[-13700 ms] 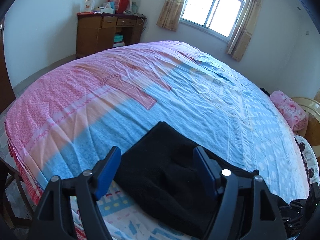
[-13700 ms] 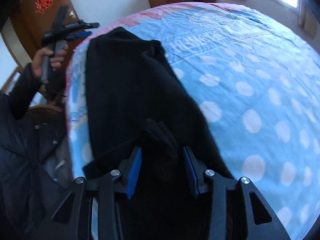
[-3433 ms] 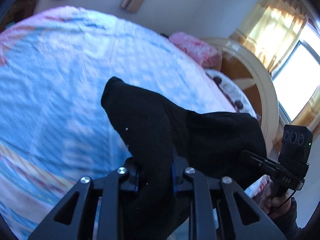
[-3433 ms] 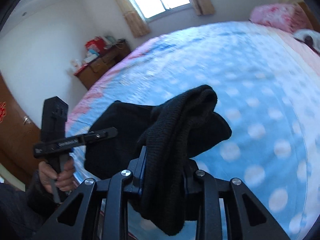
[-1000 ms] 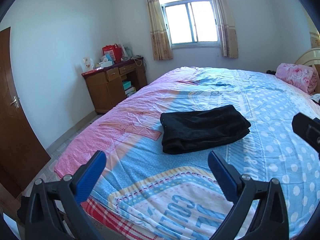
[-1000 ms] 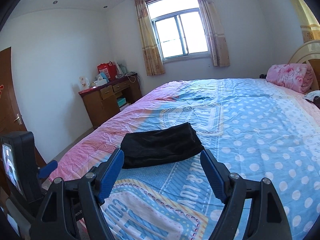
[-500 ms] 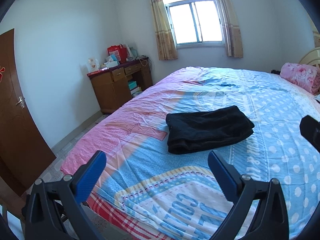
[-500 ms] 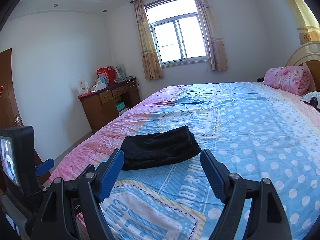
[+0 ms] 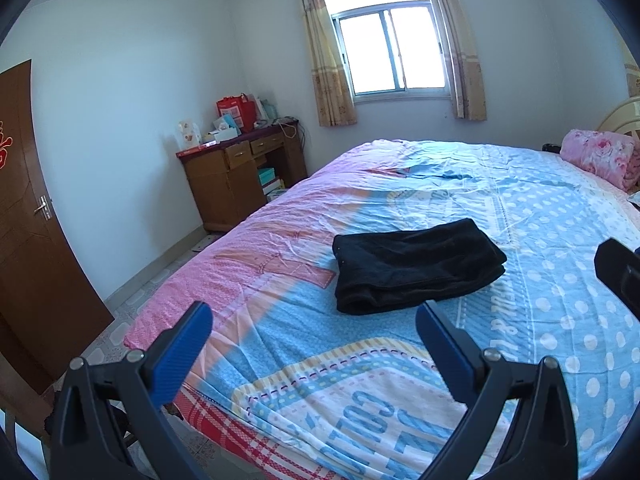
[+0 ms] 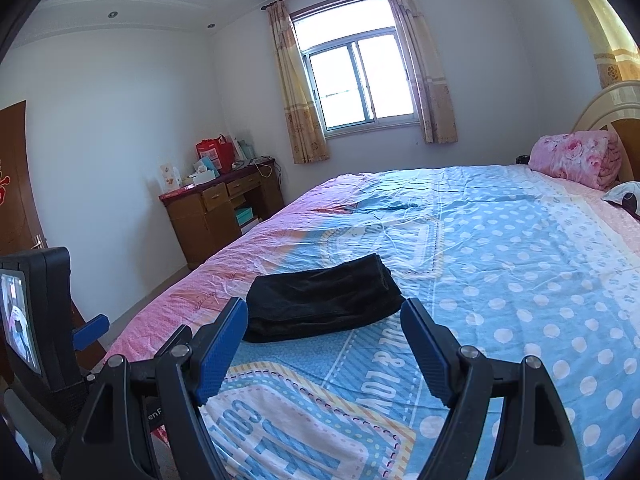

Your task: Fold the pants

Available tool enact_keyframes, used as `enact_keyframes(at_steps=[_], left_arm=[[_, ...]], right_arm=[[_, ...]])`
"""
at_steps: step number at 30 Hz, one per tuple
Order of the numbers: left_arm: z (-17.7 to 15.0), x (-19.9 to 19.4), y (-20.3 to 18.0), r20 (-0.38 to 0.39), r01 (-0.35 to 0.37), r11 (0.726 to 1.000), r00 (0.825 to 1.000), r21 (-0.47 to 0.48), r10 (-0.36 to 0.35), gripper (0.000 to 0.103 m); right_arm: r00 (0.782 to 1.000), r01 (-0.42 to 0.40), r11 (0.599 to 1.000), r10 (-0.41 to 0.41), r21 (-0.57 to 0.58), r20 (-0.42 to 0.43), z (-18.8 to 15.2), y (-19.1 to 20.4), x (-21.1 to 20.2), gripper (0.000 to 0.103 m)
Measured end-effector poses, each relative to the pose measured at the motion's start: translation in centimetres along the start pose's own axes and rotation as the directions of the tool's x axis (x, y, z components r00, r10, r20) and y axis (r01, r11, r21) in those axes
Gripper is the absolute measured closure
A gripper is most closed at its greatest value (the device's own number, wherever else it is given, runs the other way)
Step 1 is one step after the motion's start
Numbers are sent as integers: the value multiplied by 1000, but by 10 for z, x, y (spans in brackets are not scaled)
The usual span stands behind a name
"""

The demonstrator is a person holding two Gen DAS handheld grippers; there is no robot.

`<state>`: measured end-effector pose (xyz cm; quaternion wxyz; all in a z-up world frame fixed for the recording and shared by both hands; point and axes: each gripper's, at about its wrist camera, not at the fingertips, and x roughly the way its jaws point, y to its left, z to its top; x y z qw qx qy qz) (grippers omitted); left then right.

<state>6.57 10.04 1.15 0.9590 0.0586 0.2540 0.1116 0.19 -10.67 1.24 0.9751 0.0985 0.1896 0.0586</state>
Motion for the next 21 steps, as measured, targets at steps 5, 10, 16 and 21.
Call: enact_keyframes(at_steps=[5, 10, 16, 21], left_arm=[[1, 0, -1, -2, 5, 1000, 1000, 2, -5, 0], [1, 0, -1, -10, 11, 1000, 1000, -4, -11, 0], [2, 2, 1, -9, 30, 999, 1000, -16, -30, 0], [1, 0, -4, 13, 30, 999, 999, 13, -30, 0]], right_arm=[[1000, 0, 1000, 0, -3, 4, 0, 1, -1, 23], [1000, -3, 1000, 3, -4, -1, 0, 2, -2, 23], [1000, -5, 1000, 5, -8, -4, 0, 2, -2, 23], [1000, -6, 1000, 6, -5, -12, 1, 2, -1, 23]])
